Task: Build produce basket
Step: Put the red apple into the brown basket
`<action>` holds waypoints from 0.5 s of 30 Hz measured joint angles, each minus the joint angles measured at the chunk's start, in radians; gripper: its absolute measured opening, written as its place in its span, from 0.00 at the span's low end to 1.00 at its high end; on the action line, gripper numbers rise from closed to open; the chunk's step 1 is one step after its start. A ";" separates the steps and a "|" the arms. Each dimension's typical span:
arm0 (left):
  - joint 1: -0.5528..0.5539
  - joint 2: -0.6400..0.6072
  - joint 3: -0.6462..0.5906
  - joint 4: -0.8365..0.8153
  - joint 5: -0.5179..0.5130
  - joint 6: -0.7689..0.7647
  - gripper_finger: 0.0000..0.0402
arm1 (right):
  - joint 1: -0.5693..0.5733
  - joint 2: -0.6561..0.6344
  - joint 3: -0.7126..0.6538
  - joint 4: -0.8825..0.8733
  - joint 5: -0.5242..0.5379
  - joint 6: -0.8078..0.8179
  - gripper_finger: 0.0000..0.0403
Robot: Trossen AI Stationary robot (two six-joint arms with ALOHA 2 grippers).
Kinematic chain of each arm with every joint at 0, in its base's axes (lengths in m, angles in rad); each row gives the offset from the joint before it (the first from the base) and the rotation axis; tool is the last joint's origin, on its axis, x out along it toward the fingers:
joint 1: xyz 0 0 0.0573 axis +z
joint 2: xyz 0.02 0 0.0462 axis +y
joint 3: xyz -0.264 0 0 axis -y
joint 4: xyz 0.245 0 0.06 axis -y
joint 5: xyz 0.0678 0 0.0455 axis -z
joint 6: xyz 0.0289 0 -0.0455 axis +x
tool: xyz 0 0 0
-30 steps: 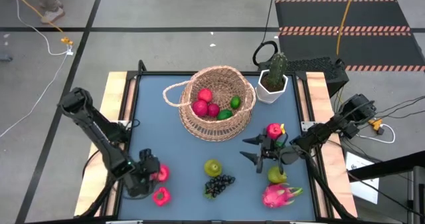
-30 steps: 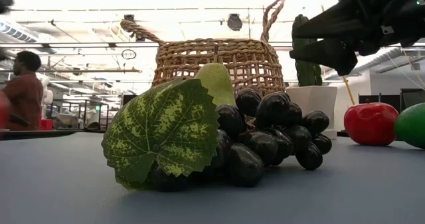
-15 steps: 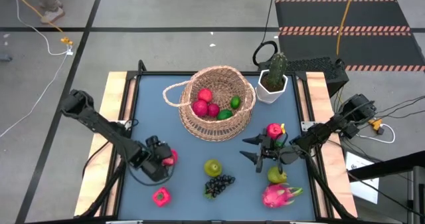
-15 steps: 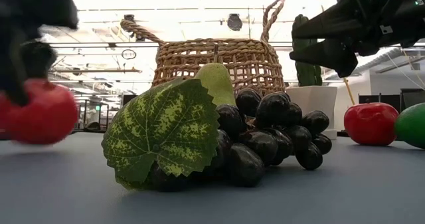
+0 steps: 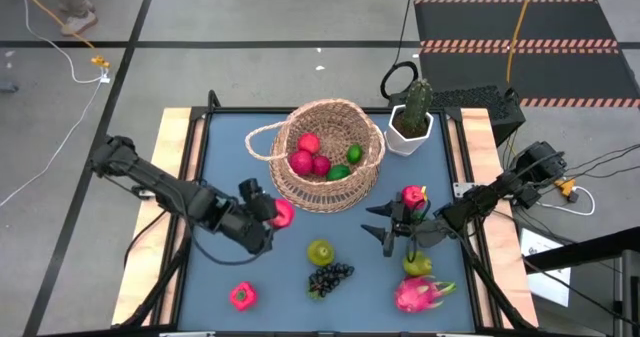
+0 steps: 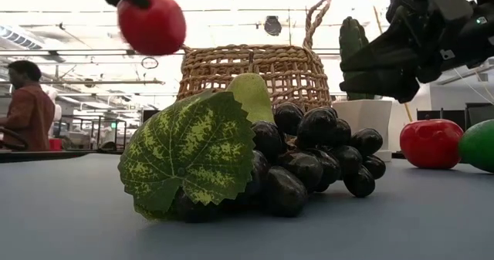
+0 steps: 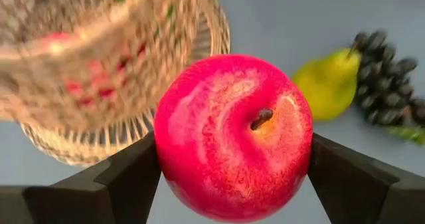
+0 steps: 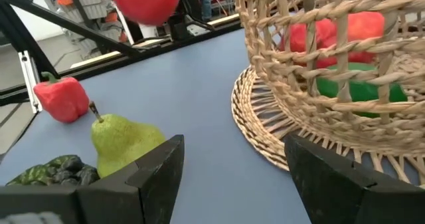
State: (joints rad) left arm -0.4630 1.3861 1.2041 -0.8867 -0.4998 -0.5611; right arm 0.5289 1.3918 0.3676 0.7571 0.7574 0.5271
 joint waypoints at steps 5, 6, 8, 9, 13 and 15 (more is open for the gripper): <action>0.038 0.000 0.067 0.001 -0.042 0.095 0.78 | 0.000 0.000 0.000 0.001 0.000 0.006 0.63; 0.047 0.000 0.073 0.000 -0.058 0.108 0.78 | 0.000 0.000 0.000 0.001 0.000 0.005 0.63; 0.067 0.000 0.083 0.001 -0.081 0.120 0.79 | 0.000 0.000 0.000 0.001 0.000 0.005 0.63; 0.080 0.000 0.087 0.001 -0.085 0.122 0.80 | 0.000 0.000 0.000 0.001 0.000 0.005 0.63; 0.153 0.000 0.107 -0.002 -0.083 0.138 0.87 | 0.000 0.000 0.000 0.001 0.000 0.006 0.63; 0.195 0.000 0.124 0.002 -0.061 0.178 0.89 | 0.000 0.000 0.000 0.001 0.000 0.007 0.63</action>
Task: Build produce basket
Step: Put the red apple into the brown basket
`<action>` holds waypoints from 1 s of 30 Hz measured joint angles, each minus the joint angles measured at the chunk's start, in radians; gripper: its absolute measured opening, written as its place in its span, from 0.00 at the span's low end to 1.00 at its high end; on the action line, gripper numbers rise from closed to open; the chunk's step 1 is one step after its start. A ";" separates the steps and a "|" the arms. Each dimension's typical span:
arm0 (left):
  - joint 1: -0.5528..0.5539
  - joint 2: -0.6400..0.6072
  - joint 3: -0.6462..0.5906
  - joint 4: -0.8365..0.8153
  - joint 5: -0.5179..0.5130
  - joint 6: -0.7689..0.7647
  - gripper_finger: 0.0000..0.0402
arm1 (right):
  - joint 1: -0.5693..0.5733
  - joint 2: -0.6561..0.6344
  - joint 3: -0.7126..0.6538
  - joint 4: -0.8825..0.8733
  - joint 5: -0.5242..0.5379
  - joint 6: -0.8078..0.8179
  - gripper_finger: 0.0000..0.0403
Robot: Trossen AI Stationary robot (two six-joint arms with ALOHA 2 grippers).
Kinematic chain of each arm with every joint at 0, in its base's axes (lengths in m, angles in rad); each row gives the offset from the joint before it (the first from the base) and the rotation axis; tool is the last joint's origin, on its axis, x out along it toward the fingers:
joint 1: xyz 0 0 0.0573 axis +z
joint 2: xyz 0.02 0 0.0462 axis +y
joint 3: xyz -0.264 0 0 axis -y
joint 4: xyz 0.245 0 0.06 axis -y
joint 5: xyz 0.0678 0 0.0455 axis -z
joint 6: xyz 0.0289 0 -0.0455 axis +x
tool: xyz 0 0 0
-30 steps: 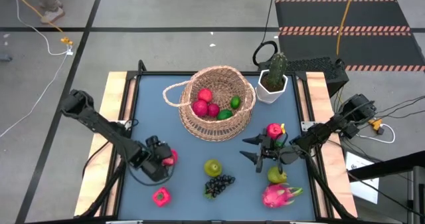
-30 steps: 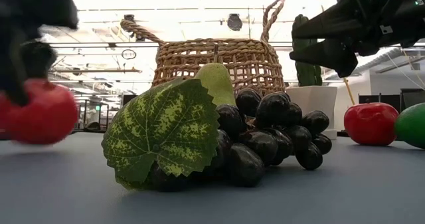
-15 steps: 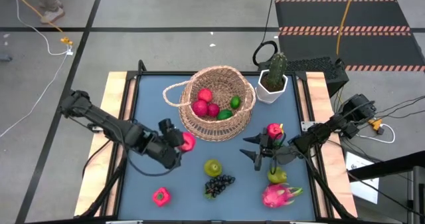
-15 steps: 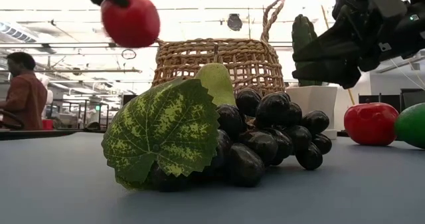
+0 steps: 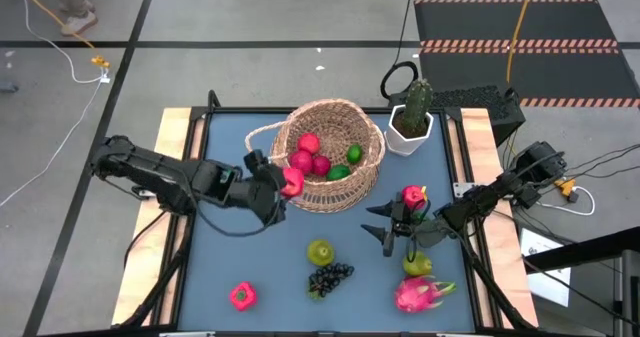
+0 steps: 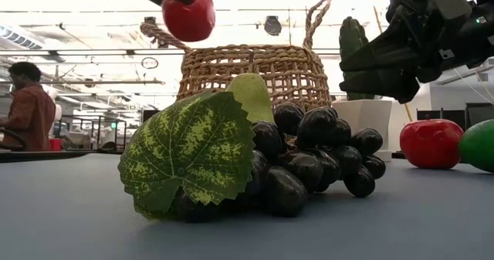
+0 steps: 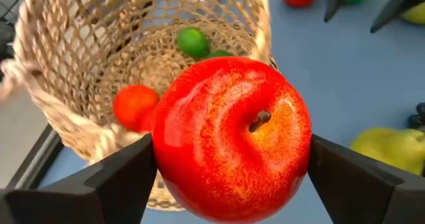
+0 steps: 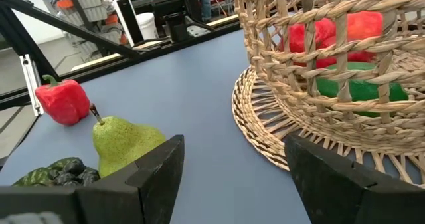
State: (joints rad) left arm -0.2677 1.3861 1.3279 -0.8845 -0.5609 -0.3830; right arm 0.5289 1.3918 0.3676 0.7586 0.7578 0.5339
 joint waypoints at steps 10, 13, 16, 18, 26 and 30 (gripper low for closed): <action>0.266 0.008 0.058 0.199 0.279 0.292 0.80 | 0.000 0.000 0.000 0.038 0.000 0.004 0.63; 0.325 0.040 0.058 0.205 0.285 0.294 0.80 | 0.001 0.000 0.000 0.038 -0.001 0.008 0.63; 0.372 0.087 0.056 0.212 0.288 0.310 0.83 | 0.003 0.000 0.000 0.038 -0.002 0.007 0.63; 0.404 0.120 0.056 0.257 0.285 0.334 0.85 | 0.003 0.000 0.000 0.037 -0.002 0.005 0.63; 0.480 0.247 0.056 0.358 0.283 0.244 0.91 | 0.008 0.000 0.000 0.031 -0.003 0.011 0.63; 0.482 0.266 0.056 0.331 0.281 0.250 0.93 | 0.010 0.000 0.000 0.029 -0.001 0.007 0.63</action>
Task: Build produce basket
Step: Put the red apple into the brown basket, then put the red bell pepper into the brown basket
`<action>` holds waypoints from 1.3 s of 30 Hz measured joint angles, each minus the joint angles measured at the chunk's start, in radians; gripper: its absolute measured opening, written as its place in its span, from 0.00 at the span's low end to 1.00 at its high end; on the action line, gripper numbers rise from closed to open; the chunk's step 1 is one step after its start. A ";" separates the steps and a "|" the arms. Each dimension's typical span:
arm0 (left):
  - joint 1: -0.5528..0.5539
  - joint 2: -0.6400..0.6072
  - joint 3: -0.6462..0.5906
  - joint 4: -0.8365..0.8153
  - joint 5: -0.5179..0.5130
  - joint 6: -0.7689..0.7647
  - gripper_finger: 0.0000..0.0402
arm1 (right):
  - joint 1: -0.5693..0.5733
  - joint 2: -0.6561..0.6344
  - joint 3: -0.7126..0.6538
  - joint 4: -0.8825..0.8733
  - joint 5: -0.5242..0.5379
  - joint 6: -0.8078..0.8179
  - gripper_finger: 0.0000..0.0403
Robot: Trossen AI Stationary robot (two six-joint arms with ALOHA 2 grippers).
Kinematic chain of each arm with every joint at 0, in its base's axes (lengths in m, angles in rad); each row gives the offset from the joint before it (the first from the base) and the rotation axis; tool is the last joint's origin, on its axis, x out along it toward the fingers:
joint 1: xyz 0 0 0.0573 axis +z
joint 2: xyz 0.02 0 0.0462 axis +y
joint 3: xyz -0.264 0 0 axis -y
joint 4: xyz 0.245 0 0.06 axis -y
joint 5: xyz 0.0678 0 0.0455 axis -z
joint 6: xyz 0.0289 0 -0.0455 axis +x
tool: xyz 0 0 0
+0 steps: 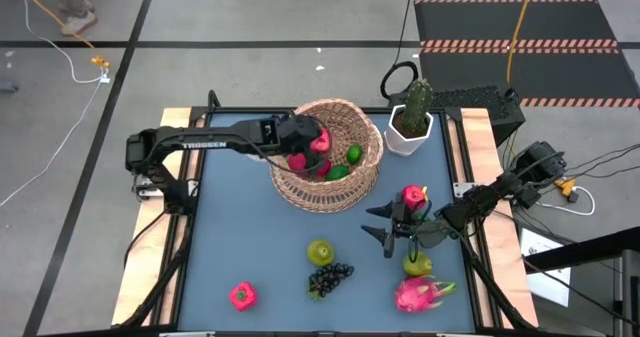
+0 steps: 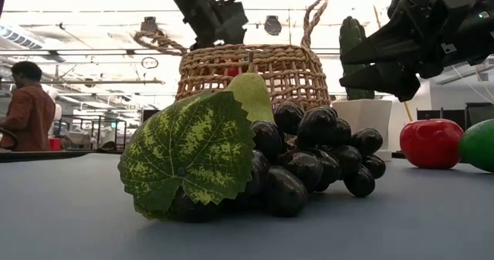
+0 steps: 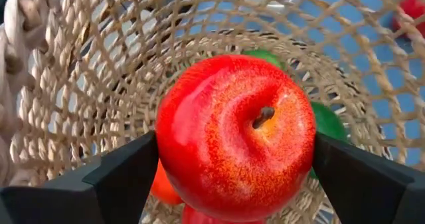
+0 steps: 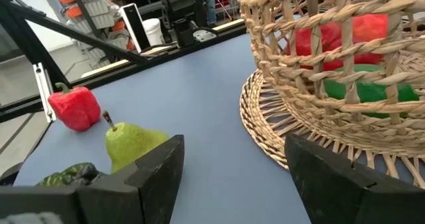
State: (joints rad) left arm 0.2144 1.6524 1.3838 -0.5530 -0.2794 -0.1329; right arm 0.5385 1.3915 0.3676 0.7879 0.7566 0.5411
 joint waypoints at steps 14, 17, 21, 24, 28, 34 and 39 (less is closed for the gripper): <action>-0.066 -0.111 0.001 0.004 0.007 0.055 0.96 | -0.002 0.000 0.001 0.010 0.005 0.015 0.63; -0.018 -0.089 0.001 -0.094 0.043 0.024 0.99 | -0.002 0.000 0.001 0.028 0.005 0.016 0.63; 0.006 -0.079 -0.002 -0.150 0.041 -0.030 0.99 | -0.002 0.000 0.001 0.031 0.006 0.017 0.63; -0.012 -0.107 -0.001 -0.145 0.000 -0.046 0.98 | -0.002 0.000 0.001 0.036 0.006 0.023 0.63; -0.100 -0.176 0.002 -0.145 -0.025 -0.048 0.98 | -0.002 0.000 0.001 0.039 0.006 0.027 0.63; -0.330 -0.197 0.001 -0.321 -0.085 -0.163 0.98 | -0.002 0.000 0.001 0.045 0.005 0.022 0.63; -0.599 -0.188 0.000 -0.450 -0.209 -0.292 0.98 | 0.000 0.000 0.000 0.036 0.004 0.010 0.63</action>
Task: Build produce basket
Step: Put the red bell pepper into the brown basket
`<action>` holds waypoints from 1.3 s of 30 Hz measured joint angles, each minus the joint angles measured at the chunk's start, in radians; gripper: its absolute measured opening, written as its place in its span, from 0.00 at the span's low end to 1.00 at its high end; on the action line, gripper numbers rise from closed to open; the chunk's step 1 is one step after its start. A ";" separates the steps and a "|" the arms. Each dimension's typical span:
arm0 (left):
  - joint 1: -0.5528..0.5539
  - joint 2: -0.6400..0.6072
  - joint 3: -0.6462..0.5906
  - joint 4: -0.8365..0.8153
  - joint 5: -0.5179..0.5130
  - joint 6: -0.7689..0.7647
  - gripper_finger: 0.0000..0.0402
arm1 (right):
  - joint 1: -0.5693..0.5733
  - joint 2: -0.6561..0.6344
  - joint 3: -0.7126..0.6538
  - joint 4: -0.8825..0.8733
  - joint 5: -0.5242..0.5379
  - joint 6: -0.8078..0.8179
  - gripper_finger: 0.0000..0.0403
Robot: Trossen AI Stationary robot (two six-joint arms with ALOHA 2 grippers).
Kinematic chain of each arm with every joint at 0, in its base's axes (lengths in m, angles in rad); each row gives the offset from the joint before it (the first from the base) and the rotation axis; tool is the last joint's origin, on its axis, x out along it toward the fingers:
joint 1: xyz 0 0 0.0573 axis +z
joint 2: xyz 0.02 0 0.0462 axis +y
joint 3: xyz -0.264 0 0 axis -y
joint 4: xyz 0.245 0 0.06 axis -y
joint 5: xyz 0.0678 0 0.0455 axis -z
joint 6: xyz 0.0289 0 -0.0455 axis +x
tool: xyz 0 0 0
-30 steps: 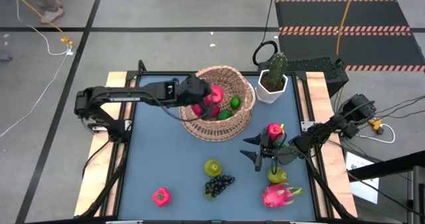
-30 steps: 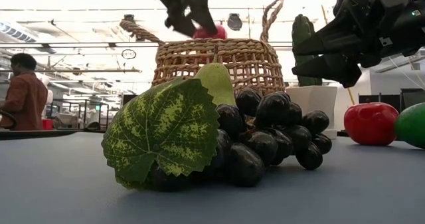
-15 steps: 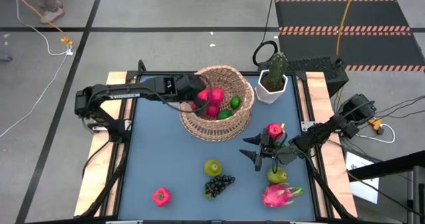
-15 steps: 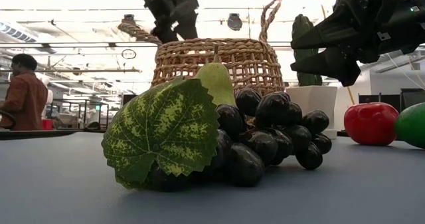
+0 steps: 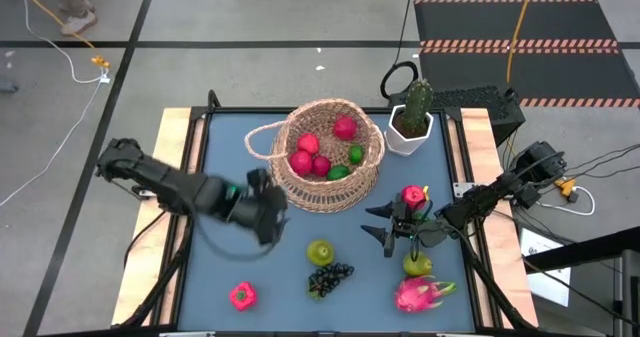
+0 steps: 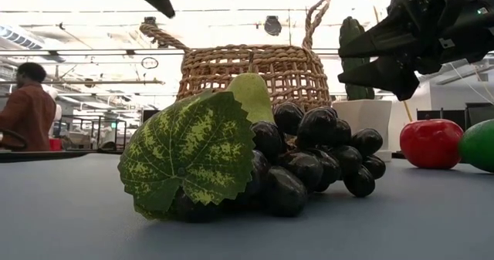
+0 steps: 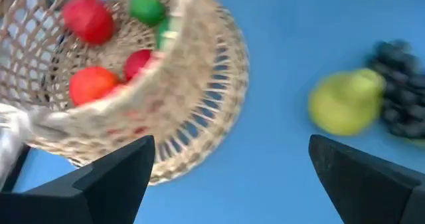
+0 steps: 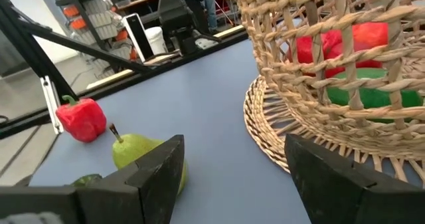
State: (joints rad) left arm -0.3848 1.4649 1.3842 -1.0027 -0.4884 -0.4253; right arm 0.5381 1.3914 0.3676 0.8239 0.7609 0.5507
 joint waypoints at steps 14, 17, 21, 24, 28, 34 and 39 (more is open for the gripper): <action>-0.454 0.001 -0.215 0.141 -0.163 -0.386 0.98 | 0.000 0.000 0.000 0.002 -0.005 -0.077 0.63; -0.489 0.001 -0.317 0.237 -0.083 -0.497 0.98 | 0.000 0.000 0.000 0.002 -0.005 -0.075 0.63; -0.559 0.001 -0.476 0.551 0.083 -0.507 0.98 | 0.000 0.000 0.000 0.020 -0.004 -0.077 0.63; -0.619 0.001 -0.584 0.770 0.116 -0.497 0.98 | 0.000 0.000 0.000 0.028 -0.004 -0.094 0.63; -0.664 0.001 -0.644 0.792 0.096 -0.550 0.98 | 0.000 0.000 0.000 0.032 -0.003 -0.103 0.63; -0.674 0.001 -0.678 0.760 0.123 -0.600 0.98 | -0.001 0.000 0.000 0.032 -0.003 -0.102 0.63; -0.651 0.001 -0.696 0.739 0.087 -0.600 0.98 | -0.002 0.000 0.000 0.032 -0.002 -0.119 0.63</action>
State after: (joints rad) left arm -1.0362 1.4662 0.6879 -0.2633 -0.4015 -1.0249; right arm 0.5365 1.3914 0.3676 0.8562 0.7586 0.4316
